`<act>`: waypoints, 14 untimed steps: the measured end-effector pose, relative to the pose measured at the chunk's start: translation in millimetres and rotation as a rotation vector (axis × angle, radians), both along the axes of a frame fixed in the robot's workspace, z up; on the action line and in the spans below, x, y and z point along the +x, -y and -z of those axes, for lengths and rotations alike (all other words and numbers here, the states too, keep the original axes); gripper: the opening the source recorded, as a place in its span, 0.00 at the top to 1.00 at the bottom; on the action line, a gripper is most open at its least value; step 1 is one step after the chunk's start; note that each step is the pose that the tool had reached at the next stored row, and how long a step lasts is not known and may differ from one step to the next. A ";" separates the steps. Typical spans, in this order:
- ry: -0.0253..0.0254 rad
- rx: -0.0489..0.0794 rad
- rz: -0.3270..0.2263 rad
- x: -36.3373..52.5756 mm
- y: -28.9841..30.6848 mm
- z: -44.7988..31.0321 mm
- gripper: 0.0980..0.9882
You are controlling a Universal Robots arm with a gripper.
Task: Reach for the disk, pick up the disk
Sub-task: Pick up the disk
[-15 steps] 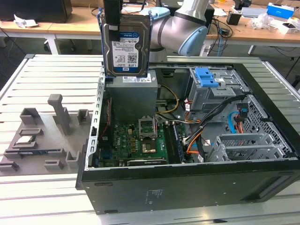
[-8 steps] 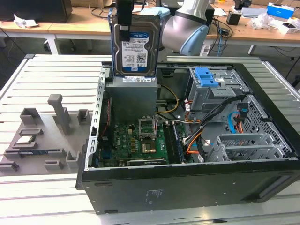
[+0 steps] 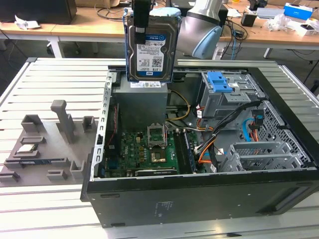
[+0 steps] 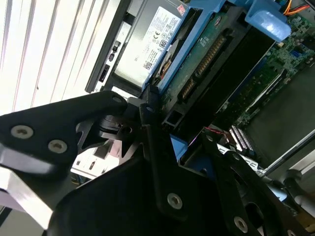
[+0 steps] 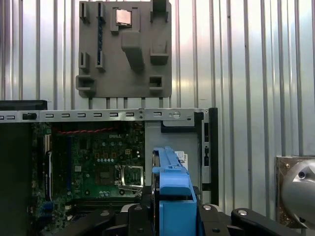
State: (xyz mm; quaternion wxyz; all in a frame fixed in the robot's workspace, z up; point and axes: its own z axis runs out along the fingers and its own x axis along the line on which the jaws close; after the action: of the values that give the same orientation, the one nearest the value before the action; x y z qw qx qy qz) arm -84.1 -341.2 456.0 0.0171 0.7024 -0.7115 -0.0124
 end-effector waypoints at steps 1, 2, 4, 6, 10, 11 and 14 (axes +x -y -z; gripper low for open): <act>0.0000 0.000 0.000 2.2 0.0 0.0 0.70; 0.0000 0.000 0.000 3.9 0.0 0.0 0.70; 0.0000 0.000 0.000 7.8 0.0 0.0 0.70; -0.0001 0.000 0.000 11.3 0.0 0.0 0.70; 0.0000 0.000 0.000 22.7 0.0 0.0 0.70; 0.0000 0.000 0.000 24.3 0.0 0.0 0.70; 0.0000 0.000 0.000 32.3 0.0 0.0 0.70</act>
State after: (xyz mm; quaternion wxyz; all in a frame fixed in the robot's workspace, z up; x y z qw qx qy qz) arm -51.8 -341.2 455.9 0.0171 0.7024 -0.7115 -0.0124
